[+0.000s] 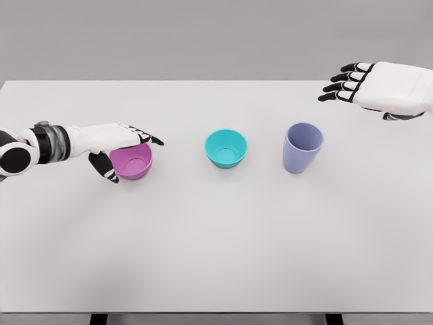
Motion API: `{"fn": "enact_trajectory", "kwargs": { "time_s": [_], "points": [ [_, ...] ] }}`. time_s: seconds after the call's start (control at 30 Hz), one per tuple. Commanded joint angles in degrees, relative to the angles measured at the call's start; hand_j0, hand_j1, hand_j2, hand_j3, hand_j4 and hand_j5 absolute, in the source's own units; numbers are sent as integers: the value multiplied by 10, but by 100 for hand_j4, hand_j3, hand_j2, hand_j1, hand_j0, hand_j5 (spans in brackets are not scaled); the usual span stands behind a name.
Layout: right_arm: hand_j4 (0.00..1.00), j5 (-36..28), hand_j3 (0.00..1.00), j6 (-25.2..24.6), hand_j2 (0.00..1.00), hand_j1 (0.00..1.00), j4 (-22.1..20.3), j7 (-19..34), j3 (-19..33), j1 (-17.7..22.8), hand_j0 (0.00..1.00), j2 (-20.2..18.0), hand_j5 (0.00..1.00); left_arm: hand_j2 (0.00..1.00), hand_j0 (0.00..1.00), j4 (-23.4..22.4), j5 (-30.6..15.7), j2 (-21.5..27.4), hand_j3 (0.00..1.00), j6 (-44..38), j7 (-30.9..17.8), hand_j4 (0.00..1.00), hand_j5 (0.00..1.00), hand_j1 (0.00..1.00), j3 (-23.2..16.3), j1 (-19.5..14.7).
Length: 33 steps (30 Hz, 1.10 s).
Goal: Stacking bowl and cup with both arms
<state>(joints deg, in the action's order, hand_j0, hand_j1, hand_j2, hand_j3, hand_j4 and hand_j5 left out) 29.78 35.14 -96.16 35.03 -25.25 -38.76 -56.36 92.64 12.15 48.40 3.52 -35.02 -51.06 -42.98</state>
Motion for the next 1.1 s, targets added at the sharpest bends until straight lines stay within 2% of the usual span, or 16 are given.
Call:
{"fn": "enact_trajectory", "kwargs": {
  "time_s": [0.0,1.07],
  "points": [
    [100,-2,100,-1,100,100,0,0,0,0,100,-1,100,100,100,-7,0,-3,100,0,0,100,100,100,0,0],
    [100,-2,100,-1,100,100,-1,0,0,0,100,-1,100,100,100,-31,2,-16,100,1,0,100,100,100,-1,0]
  ]
}}
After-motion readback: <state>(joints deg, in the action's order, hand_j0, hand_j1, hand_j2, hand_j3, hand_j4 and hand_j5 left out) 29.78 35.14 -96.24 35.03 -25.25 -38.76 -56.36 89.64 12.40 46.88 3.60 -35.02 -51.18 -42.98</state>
